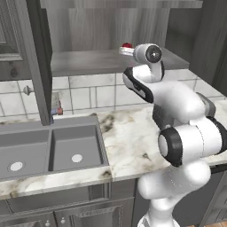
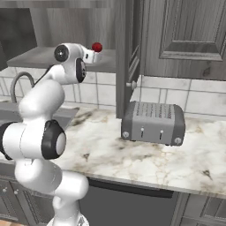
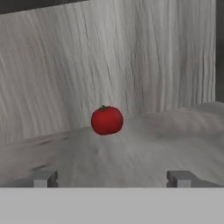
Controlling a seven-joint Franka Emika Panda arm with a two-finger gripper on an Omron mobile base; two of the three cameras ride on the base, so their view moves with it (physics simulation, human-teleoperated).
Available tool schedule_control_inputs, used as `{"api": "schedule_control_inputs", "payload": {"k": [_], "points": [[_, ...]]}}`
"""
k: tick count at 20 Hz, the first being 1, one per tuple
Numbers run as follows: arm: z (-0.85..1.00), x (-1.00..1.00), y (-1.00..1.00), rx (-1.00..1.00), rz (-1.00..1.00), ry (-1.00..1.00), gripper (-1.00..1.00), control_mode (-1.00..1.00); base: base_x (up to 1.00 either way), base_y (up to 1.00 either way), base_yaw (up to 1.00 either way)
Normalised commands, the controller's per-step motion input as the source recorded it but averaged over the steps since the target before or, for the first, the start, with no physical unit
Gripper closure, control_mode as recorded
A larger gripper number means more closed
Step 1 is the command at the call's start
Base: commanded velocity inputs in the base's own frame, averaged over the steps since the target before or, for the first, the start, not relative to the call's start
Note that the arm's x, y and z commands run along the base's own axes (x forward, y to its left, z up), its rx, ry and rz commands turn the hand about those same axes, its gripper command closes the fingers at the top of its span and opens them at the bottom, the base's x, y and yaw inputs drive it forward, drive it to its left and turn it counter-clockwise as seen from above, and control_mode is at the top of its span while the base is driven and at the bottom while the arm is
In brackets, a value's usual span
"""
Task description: Pick the tomato from the counter and place it in the cabinet. Then close the cabinet.
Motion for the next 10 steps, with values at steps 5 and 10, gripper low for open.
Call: {"api": "schedule_control_inputs", "payload": {"k": [5,10], "points": [[0.32,-1.00,0.05,0.00,0.00,0.05,-1.00,-1.00,0.00,0.00,0.00],[0.53,-1.00,0.03,0.00,0.00,0.19,-1.00,-1.00,0.00,0.00,0.00]]}}
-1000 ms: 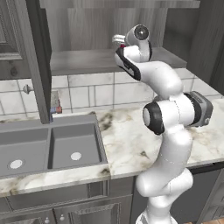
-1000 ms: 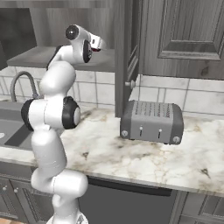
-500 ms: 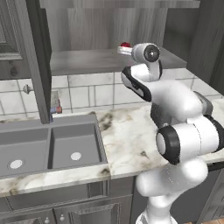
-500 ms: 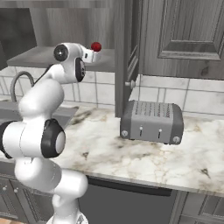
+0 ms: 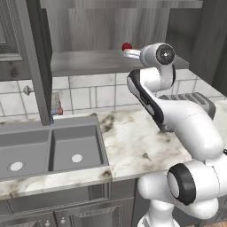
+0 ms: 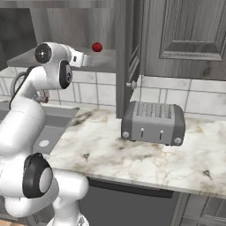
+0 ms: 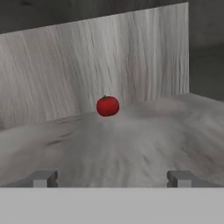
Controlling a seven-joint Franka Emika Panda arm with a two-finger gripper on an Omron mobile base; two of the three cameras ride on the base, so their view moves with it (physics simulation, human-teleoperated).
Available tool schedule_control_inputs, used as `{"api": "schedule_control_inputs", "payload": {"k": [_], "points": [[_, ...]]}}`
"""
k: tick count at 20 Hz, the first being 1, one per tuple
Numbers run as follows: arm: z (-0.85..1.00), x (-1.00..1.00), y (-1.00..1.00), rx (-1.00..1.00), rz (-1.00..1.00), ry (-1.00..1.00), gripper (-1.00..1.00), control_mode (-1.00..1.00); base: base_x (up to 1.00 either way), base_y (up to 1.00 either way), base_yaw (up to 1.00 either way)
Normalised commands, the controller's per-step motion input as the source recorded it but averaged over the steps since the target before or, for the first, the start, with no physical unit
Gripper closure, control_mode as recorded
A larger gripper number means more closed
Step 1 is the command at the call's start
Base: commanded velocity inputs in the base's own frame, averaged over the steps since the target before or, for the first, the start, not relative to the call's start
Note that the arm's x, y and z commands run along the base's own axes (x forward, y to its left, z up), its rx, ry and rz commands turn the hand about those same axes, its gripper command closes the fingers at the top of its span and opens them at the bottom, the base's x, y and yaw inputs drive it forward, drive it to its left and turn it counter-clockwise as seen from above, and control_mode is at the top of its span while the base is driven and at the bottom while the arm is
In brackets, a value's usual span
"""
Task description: Pick the tomato from the counter and place it in the cabinet. Then close the cabinet.
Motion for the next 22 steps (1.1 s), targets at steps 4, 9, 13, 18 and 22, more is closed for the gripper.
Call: {"api": "schedule_control_inputs", "payload": {"k": [4,9,13,18,22], "points": [[0.37,-1.00,0.00,0.00,0.00,0.18,-1.00,-1.00,0.00,0.00,0.00],[0.14,-1.00,0.00,0.00,-0.04,0.08,-1.00,-1.00,0.00,0.00,0.00],[0.00,-1.00,0.00,0.00,-0.09,0.00,-1.00,-1.00,0.00,0.00,0.00],[0.00,-1.00,-0.27,0.03,-0.13,0.00,-1.00,-1.00,0.00,0.00,0.00],[0.00,-1.00,-0.51,0.06,-0.13,0.00,-1.00,-1.00,0.00,0.00,0.00]]}}
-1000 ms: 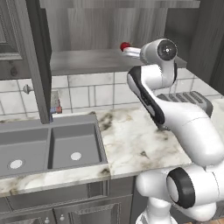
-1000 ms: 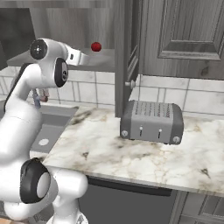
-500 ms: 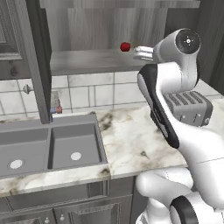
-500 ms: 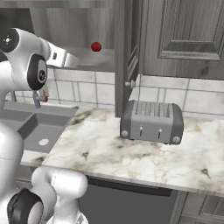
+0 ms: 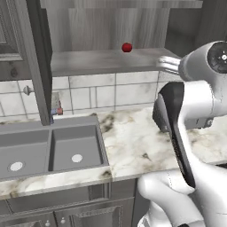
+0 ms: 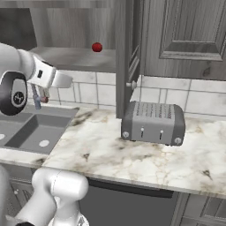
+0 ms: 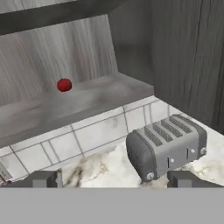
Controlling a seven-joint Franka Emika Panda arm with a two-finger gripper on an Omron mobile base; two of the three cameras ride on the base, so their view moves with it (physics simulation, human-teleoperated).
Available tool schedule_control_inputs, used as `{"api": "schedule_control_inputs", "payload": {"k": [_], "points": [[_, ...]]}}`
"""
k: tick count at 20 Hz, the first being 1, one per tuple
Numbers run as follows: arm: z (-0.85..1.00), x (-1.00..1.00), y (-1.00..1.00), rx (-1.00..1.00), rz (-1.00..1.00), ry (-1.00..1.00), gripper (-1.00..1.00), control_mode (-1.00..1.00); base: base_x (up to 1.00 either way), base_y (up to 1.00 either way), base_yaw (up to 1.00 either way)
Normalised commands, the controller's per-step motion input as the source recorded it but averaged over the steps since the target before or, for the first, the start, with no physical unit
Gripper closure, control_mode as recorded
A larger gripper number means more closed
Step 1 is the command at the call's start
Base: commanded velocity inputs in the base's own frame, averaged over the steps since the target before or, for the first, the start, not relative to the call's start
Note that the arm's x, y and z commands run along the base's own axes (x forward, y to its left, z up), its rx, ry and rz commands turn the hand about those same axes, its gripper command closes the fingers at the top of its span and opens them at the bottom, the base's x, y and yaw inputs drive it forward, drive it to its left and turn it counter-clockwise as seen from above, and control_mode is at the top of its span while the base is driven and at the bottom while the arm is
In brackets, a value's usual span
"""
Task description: Pick the tomato from the counter and place it in the cabinet. Then close the cabinet.
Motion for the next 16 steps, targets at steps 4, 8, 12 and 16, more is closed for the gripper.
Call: {"api": "schedule_control_inputs", "payload": {"k": [4,8,12,16], "points": [[0.00,-1.00,-0.49,0.08,-0.12,0.00,-1.00,-1.00,0.00,0.00,0.00],[0.00,-1.00,-0.44,0.08,-0.10,0.00,-1.00,-1.00,0.00,0.00,0.00],[0.10,-1.00,-0.45,0.14,-0.09,0.00,-1.00,-1.00,0.00,0.00,0.00],[0.25,-0.80,-0.57,0.25,-0.08,0.00,-1.00,-1.00,0.00,0.00,0.00]]}}
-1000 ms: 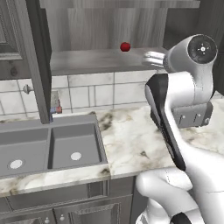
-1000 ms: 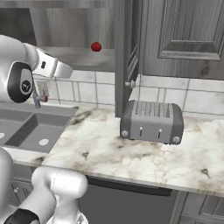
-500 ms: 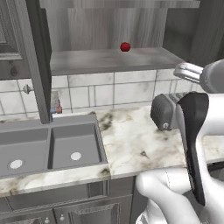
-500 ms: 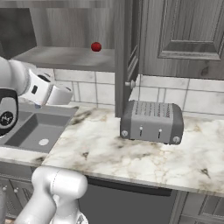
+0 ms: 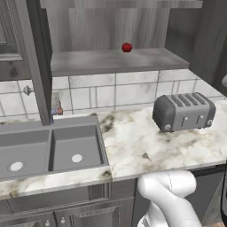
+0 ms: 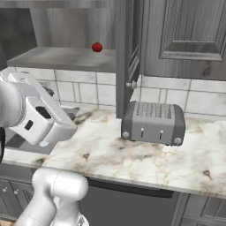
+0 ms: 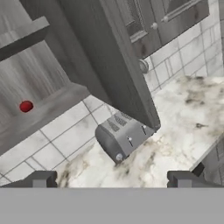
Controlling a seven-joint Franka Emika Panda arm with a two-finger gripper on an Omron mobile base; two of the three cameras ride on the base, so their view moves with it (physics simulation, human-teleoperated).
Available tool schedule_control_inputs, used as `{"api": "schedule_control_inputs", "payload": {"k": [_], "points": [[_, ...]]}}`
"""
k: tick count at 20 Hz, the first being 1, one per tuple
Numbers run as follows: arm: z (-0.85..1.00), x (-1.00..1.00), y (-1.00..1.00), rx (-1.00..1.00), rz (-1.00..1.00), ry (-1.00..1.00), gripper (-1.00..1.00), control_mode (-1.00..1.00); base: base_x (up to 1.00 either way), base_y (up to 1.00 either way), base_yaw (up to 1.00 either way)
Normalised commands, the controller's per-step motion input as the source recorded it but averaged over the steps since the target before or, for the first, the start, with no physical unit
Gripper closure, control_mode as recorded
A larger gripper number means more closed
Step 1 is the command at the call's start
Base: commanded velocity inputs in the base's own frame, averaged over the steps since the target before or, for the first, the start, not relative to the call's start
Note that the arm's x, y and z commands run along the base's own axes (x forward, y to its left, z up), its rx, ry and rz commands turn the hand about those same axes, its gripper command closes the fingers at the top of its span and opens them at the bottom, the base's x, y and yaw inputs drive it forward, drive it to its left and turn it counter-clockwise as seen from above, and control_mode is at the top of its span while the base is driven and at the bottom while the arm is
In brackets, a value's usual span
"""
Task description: Pick the tomato from the counter and place it in the cabinet. Then close the cabinet.
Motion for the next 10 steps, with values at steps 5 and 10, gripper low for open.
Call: {"api": "schedule_control_inputs", "payload": {"k": [5,10], "points": [[0.10,-0.52,-0.64,0.29,-0.05,0.00,-1.00,-1.00,0.00,0.00,0.00],[0.00,-0.23,-0.65,0.30,-0.01,0.00,-1.00,-1.00,0.00,0.00,0.00]]}}
